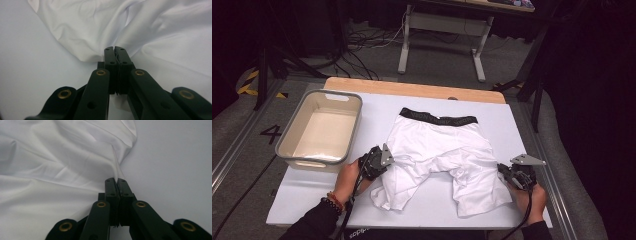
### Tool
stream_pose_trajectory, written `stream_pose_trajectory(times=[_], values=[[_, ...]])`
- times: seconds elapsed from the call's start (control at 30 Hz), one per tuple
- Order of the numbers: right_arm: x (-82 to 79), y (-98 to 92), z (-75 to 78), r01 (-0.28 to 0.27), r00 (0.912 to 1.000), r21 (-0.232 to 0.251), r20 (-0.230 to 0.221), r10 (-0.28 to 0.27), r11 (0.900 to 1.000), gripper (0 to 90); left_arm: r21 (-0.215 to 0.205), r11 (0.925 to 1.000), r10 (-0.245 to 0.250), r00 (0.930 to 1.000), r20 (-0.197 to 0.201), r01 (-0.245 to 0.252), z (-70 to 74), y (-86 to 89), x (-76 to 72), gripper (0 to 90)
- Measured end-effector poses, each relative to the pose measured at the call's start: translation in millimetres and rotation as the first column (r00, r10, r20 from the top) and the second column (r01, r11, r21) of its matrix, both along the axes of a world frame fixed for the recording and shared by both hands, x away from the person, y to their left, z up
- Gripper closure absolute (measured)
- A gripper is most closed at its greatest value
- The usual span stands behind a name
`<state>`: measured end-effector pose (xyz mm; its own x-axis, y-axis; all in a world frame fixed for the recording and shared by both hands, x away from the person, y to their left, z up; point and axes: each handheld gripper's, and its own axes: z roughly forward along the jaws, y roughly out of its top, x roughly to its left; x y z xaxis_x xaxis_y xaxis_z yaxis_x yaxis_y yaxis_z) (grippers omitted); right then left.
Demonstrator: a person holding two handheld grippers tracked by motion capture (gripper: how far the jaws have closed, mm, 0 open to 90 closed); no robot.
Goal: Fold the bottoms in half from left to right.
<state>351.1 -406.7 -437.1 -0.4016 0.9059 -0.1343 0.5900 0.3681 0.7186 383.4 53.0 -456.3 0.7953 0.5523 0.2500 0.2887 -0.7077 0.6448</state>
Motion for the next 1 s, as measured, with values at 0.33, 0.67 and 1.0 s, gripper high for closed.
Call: stream_pose_trajectory(times=[0.33,0.67,1.0], values=[[-12.4,2.2,17.3,0.001,0.9928,0.023,0.12,-0.003,1.0,74.5,-0.174,0.9846,0.02,0.9998,0.005,-0.019,18.9,13.6,-6.7,72.6],[-44.2,44.0,49.0,-0.184,0.9626,0.085,0.217,0.163,0.979,69.7,-0.235,0.9472,-0.214,0.9758,0.045,0.218,46.5,-15.7,-57.0,64.5],[-56.5,116.5,17.0,-0.404,0.9138,0.049,0.062,0.401,0.913,64.7,-0.132,0.9247,-0.371,0.9227,-0.104,0.357,17.5,-54.7,-76.6,62.0]])
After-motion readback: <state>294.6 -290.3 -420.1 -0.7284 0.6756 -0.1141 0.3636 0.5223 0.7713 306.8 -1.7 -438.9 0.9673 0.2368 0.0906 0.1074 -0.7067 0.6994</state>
